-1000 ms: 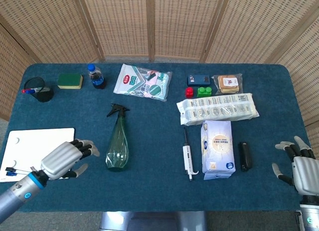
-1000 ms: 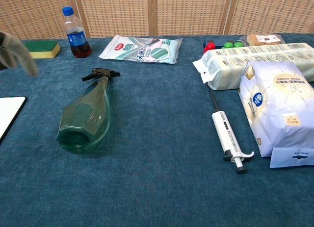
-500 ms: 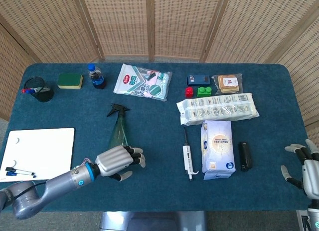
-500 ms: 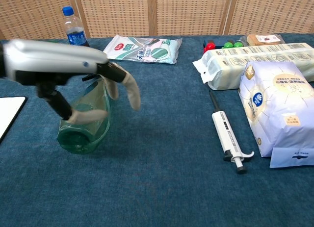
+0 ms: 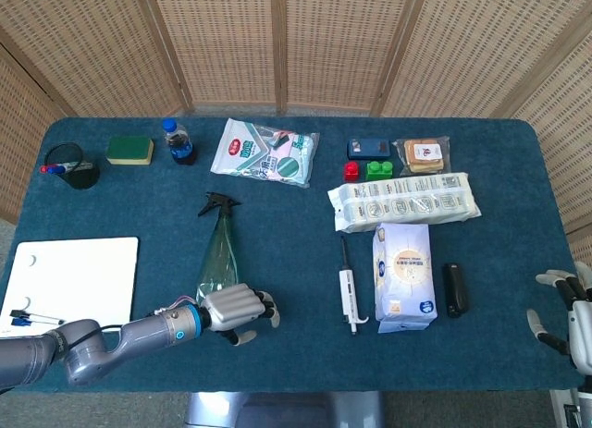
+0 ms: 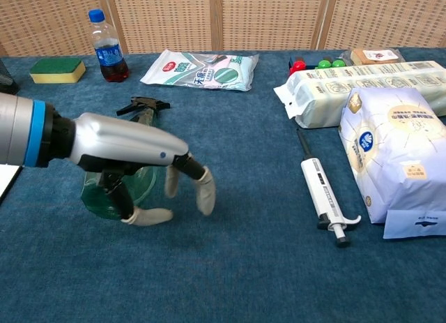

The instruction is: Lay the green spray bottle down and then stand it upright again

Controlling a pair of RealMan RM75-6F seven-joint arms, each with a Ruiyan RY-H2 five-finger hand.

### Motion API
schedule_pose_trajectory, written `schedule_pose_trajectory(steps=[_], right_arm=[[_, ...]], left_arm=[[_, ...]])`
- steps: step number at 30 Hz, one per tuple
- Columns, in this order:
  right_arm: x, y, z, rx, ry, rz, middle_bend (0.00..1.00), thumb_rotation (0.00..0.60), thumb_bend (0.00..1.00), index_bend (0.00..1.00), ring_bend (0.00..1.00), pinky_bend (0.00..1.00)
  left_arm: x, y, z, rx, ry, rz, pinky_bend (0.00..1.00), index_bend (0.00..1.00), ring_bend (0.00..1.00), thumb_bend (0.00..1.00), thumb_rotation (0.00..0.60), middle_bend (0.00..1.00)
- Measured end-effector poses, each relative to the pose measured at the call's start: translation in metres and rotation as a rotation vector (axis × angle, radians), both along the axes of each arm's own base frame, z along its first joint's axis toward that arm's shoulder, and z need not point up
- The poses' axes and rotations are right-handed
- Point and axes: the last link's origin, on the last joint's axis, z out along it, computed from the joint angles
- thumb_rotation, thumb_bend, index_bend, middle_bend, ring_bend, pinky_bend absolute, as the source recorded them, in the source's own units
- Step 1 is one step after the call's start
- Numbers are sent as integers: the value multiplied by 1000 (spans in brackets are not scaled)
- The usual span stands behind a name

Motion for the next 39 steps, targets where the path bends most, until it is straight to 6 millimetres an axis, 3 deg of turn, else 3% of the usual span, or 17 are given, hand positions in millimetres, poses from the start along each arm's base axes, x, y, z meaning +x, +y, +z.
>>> schedule_pose_trajectory(steps=[12, 25, 33, 39], right_arm=[[2, 0, -1, 0, -5, 8, 297, 600, 376, 314, 93, 180], [5, -7, -6, 14, -12, 25, 296, 600, 377, 315, 93, 180], [5, -7, -6, 11, -16, 30, 296, 600, 377, 315, 93, 180], [4, -6, -6, 10, -24, 33, 297, 600, 377, 314, 93, 180]], left_arm=[[-47, 10, 23, 29, 167, 92, 401, 302, 256, 570, 600, 339], [-87, 26, 70, 165, 225, 212, 400, 300, 254, 570, 600, 339], [-74, 22, 73, 168, 142, 238, 390, 189, 194, 569, 600, 267], [-52, 24, 90, 193, 6, 272, 388, 161, 182, 566, 582, 243]])
